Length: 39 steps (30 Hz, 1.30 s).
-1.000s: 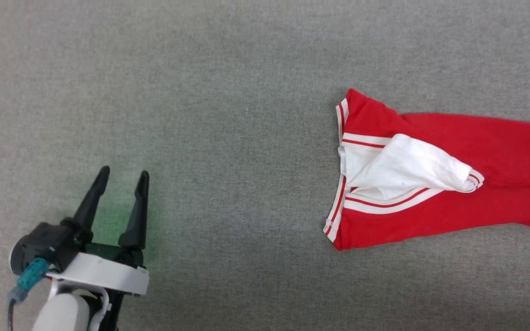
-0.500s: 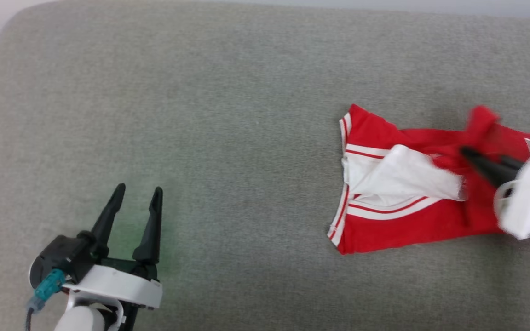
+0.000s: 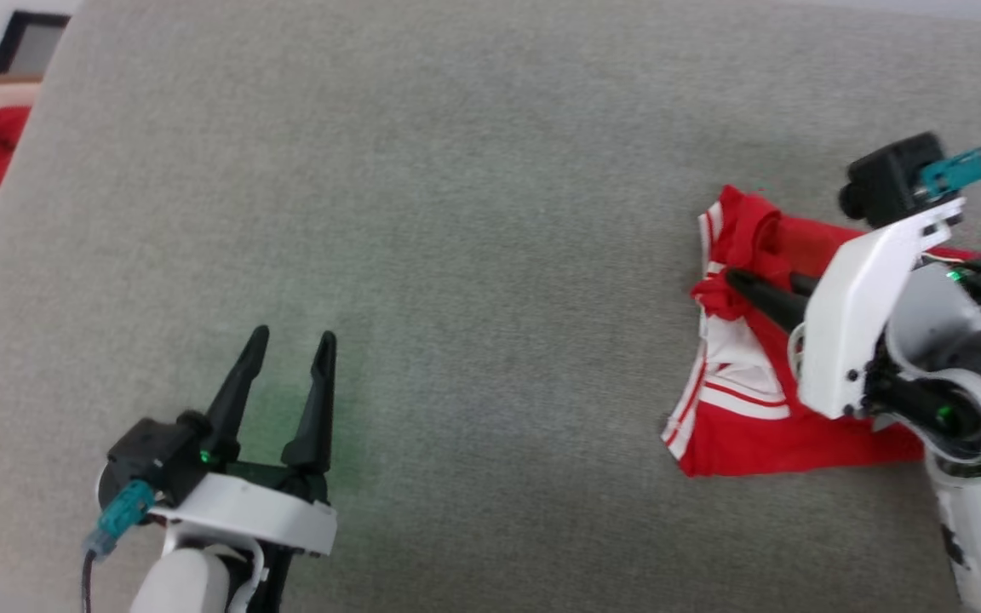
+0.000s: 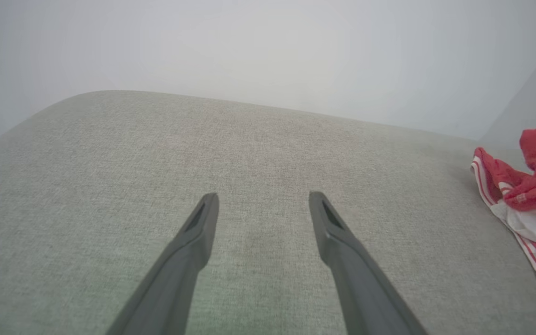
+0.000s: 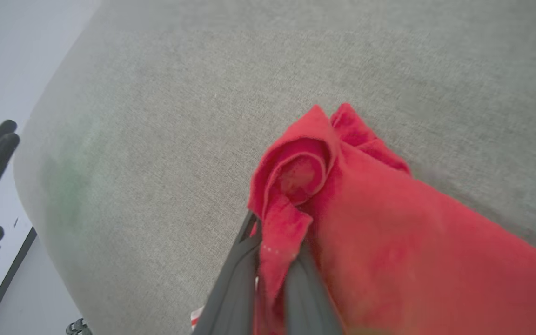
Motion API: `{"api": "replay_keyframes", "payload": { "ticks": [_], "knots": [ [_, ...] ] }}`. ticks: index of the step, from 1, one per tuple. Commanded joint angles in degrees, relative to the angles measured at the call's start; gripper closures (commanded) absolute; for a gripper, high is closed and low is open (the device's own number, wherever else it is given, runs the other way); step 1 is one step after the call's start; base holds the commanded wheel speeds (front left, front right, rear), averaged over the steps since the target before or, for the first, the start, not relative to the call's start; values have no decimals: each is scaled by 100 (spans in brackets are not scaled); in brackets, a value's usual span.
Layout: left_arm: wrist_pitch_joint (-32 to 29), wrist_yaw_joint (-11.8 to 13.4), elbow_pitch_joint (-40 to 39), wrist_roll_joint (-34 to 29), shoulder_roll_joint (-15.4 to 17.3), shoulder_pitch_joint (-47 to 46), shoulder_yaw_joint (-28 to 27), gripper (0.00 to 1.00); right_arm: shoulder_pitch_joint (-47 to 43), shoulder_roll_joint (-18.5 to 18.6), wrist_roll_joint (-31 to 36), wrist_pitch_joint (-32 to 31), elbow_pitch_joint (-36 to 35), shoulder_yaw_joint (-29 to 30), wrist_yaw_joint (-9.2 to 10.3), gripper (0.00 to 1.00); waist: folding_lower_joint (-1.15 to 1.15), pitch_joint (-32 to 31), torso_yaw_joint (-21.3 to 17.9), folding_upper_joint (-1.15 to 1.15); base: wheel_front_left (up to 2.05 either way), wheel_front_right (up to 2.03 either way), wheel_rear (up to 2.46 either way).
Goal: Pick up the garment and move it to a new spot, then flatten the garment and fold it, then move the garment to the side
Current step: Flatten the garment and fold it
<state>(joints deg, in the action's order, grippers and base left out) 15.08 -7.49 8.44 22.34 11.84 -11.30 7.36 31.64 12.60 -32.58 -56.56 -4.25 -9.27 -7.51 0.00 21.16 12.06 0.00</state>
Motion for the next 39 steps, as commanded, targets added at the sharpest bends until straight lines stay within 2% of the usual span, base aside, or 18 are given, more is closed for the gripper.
{"api": "replay_keyframes", "payload": {
  "ticks": [1,8,14,15,16,17,22,27,34,39],
  "knots": [
    [6,3,5,56,-25,-75,4,0,33,14,12,69,82,-49,4,100,0,108,136,0,0,0,0],
    [6,3,90,72,-124,-151,53,0,-119,125,30,573,1008,-401,4,100,0,122,300,0,0,0,0],
    [6,3,78,65,-64,-66,-91,0,-99,63,-169,1020,1251,-612,4,100,0,8,166,0,0,0,0],
    [6,3,67,59,-56,-46,-109,0,-70,31,-212,1086,1274,-581,4,93,0,-28,115,0,0,0,0],
    [6,3,60,55,-47,-32,-120,0,-45,-7,-269,1150,1291,-529,4,38,0,-64,64,0,0,0,0],
    [6,3,52,58,-37,-24,-120,0,-18,-35,-327,1216,1300,-475,4,0,0,-101,14,0,0,0,0],
    [6,3,41,112,35,58,-154,0,39,-116,-546,1540,1228,-256,4,0,0,-300,-293,0,0,0,0],
    [6,3,50,147,122,110,-159,0,-71,48,-674,1995,1095,-76,4,0,0,-482,-595,0,0,0,0],
    [6,3,167,237,216,228,-129,0,-464,690,-977,3028,1060,-77,4,0,0,-646,-918,0,0,0,0],
    [6,3,321,312,313,267,-79,0,-723,1022,-776,4113,1360,-56,4,0,0,-718,-1068,0,0,0,0]
  ]
}}
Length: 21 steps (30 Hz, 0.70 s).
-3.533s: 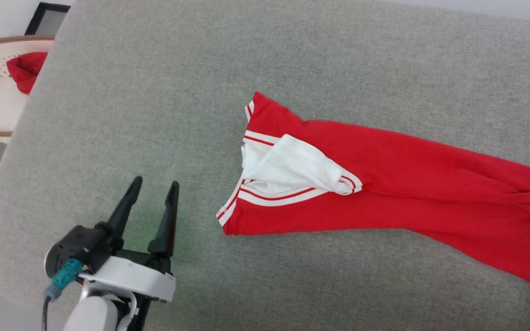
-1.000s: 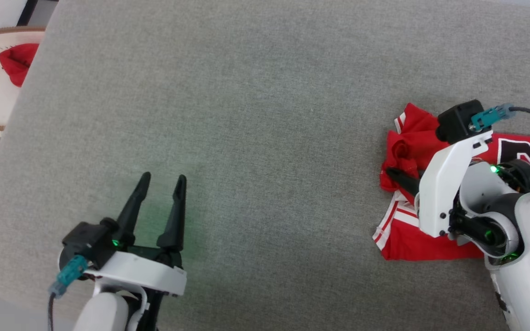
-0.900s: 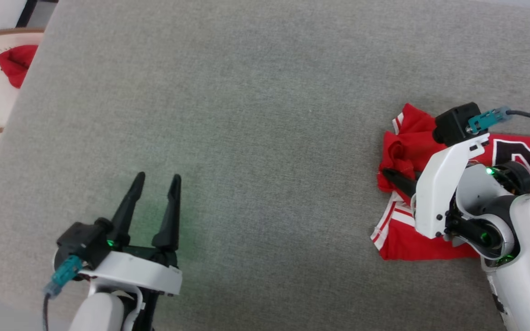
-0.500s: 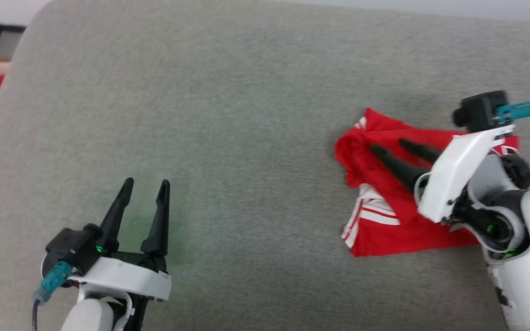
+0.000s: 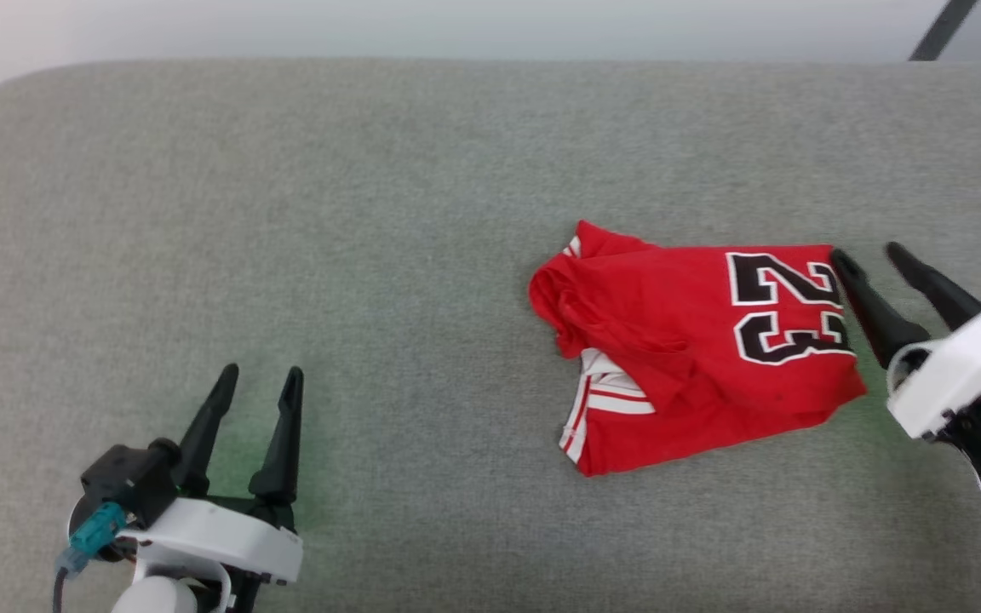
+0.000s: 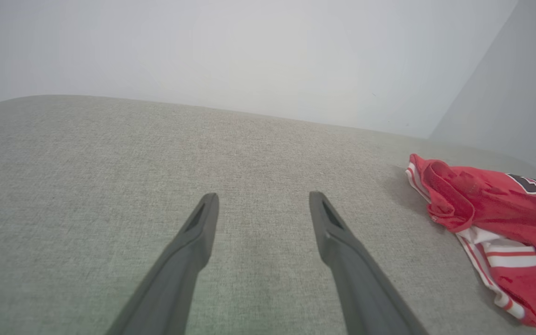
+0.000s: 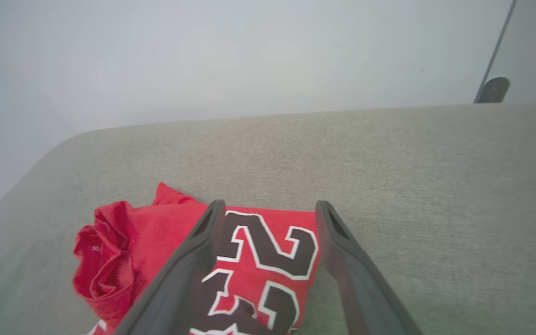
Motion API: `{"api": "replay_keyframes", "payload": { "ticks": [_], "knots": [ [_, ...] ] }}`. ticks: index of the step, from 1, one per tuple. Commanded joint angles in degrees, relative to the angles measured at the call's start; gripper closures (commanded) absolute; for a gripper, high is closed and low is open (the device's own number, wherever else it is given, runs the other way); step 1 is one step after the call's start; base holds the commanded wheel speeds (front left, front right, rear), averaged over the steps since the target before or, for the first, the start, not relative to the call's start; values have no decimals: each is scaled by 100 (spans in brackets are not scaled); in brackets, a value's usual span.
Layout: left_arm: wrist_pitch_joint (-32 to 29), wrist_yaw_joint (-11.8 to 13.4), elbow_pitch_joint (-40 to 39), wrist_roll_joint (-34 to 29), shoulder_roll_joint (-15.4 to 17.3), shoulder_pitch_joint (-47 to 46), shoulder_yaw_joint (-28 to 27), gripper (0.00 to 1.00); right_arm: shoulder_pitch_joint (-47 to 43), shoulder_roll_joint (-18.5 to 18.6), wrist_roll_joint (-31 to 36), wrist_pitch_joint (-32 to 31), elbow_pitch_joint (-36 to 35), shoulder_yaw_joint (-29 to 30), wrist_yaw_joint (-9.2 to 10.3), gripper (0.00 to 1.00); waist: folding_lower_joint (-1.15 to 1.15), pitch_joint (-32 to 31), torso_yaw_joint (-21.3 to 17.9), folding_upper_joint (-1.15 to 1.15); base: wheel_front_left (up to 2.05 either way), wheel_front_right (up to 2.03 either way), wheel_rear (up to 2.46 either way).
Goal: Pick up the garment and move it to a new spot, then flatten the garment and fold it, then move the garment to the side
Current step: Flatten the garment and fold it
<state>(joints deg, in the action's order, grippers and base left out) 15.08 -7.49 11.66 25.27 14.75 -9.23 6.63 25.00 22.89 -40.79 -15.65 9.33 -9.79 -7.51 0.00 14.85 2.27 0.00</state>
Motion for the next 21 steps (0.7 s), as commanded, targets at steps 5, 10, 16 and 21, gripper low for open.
{"api": "replay_keyframes", "payload": {
  "ticks": [5,10,16,21],
  "knots": [
    [6,3,186,63,92,135,-2,0,-320,28,300,1166,264,0,4,0,0,-275,-169,0,0,0,0],
    [6,3,298,11,136,282,-76,0,-645,-30,509,1928,465,40,4,0,0,-602,-204,0,0,0,0],
    [6,3,183,-155,184,475,-197,0,-1104,-118,697,2361,461,111,4,0,0,-925,-129,0,0,0,0],
    [6,3,11,-282,190,747,-205,0,-1571,-201,819,2567,246,278,4,0,0,-1136,-32,0,0,0,0]
  ]
}}
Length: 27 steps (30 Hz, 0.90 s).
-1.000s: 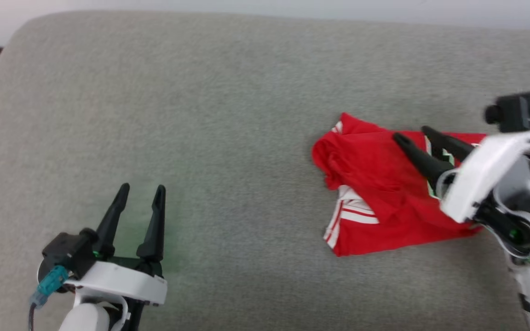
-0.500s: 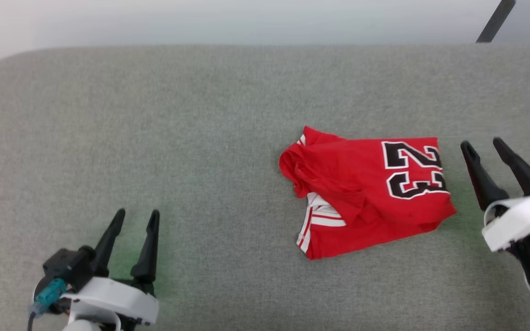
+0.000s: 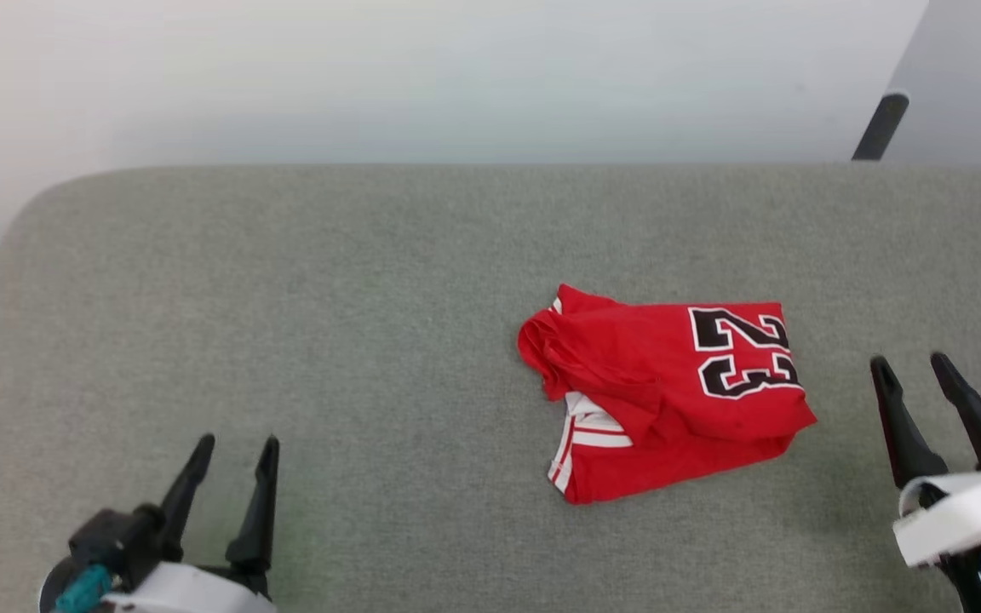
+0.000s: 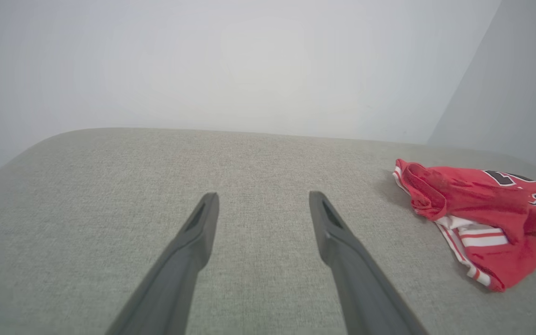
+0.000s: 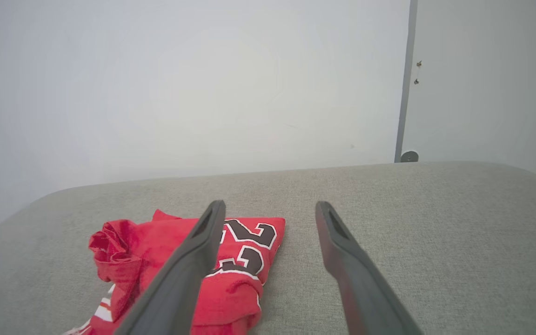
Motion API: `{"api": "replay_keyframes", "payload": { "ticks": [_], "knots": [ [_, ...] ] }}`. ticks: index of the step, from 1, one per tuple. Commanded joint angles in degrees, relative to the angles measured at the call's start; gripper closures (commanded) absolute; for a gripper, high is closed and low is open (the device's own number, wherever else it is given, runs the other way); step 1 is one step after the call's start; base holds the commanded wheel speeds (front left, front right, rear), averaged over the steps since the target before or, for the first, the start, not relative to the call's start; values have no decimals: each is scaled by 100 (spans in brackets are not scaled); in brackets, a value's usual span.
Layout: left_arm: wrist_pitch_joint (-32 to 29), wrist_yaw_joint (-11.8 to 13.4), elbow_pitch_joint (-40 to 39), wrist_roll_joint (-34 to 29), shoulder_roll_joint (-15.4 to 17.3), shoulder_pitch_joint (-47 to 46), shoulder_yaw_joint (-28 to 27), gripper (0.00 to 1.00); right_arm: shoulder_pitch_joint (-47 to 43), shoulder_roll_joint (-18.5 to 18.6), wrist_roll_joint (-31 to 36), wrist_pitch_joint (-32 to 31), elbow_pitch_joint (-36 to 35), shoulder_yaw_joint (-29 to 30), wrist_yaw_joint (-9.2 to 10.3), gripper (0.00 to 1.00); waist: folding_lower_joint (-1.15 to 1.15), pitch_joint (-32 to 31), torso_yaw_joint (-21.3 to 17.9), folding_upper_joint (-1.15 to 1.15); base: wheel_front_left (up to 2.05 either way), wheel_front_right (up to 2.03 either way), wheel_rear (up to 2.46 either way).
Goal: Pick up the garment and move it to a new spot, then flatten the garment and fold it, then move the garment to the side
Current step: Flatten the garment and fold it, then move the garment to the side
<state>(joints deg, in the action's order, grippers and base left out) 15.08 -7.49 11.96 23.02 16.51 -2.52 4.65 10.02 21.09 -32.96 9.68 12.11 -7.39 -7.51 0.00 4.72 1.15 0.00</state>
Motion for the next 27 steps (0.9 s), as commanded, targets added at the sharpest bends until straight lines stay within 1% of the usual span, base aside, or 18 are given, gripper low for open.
{"api": "replay_keyframes", "payload": {
  "ticks": [1,6,8,9,10,17,27],
  "knots": [
    [6,3,-73,-79,27,130,-12,0,-166,-48,65,45,-93,87,4,0,0,-143,98,0,0,0,0],
    [6,3,-306,-147,42,427,-130,0,-564,-200,200,83,-427,427,4,0,0,-188,163,0,0,0,0],
    [6,3,-353,-169,38,483,-170,0,-644,-225,230,64,-501,479,4,0,0,-193,175,0,0,0,0],
    [6,3,-453,-203,16,611,-255,0,-804,-300,273,18,-618,615,4,0,0,-218,194,0,0,0,0],
    [6,3,-453,-203,16,611,-255,0,-804,-300,273,18,-618,615,4,0,0,-218,194,0,0,0,0],
    [6,3,-919,-258,-14,1126,-459,0,-1388,-520,374,-206,-1185,1047,4,0,0,-232,207,0,0,0,0],
    [6,3,-1104,-297,-56,1197,-567,0,-1572,-691,435,-395,-1539,1231,4,0,0,-127,182,0,0,0,0]
  ]
}}
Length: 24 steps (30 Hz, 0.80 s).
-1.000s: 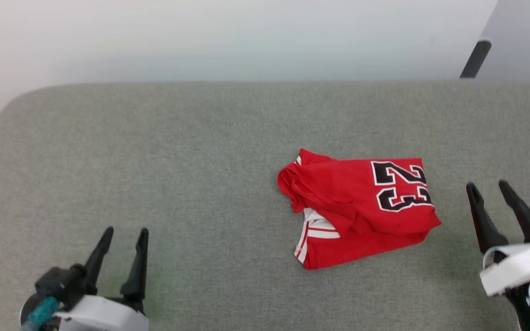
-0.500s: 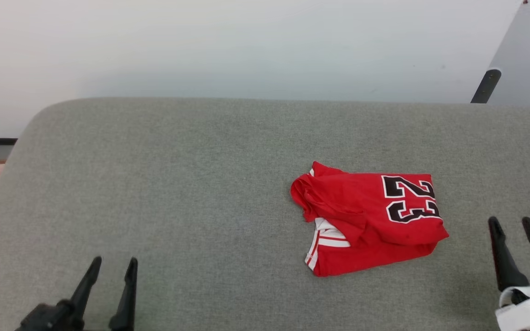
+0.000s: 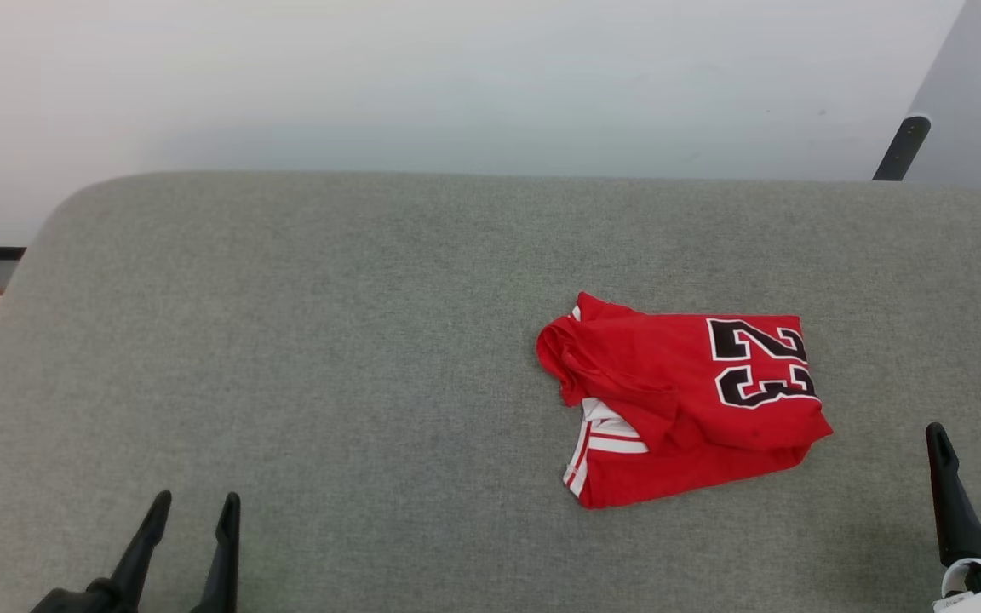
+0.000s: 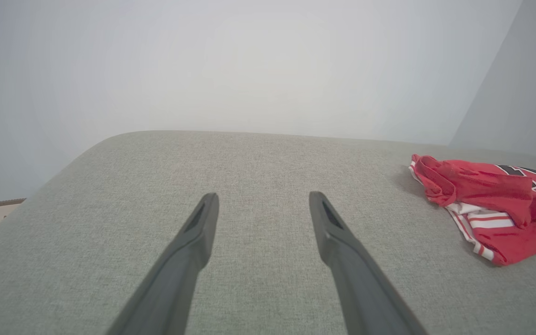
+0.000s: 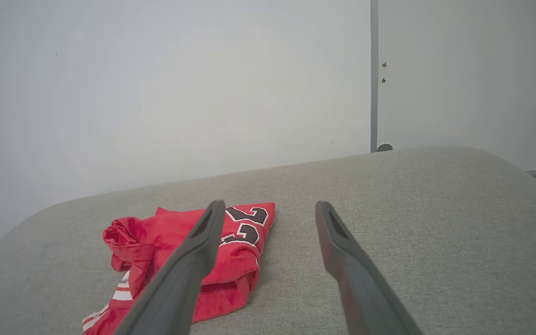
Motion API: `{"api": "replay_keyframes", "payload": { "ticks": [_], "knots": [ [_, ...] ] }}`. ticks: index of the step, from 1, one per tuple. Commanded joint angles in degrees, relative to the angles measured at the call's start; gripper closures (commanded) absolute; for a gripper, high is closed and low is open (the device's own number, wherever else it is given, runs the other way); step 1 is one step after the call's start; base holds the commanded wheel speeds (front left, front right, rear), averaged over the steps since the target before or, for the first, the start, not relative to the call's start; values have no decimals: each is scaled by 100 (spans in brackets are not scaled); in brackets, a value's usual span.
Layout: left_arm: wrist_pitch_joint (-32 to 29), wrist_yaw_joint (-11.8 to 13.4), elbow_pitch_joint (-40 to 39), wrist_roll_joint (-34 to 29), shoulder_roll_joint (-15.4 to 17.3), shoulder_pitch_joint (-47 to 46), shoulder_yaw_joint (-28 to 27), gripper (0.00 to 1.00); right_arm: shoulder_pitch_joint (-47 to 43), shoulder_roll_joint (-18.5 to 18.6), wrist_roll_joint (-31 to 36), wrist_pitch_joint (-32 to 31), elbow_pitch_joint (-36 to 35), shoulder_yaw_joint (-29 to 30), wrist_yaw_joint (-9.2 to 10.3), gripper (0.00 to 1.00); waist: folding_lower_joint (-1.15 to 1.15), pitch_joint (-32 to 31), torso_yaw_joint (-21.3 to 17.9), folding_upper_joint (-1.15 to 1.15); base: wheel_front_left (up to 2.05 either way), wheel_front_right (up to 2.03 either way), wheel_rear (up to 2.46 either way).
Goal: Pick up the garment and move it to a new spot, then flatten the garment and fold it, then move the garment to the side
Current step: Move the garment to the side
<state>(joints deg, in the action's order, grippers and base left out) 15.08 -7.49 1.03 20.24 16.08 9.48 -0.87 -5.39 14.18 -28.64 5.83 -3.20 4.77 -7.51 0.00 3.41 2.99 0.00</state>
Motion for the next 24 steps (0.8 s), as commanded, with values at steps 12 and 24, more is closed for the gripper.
{"api": "replay_keyframes", "payload": {
  "ticks": [12,24],
  "knots": [
    [6,3,-66,20,-100,-89,-30,0,166,17,-18,-286,-29,-223,4,0,0,105,-1,0,0,0,0],
    [6,3,-27,115,-204,-622,184,0,2010,810,-182,-3315,238,-562,4,0,0,845,164,0,0,0,0]
  ]
}}
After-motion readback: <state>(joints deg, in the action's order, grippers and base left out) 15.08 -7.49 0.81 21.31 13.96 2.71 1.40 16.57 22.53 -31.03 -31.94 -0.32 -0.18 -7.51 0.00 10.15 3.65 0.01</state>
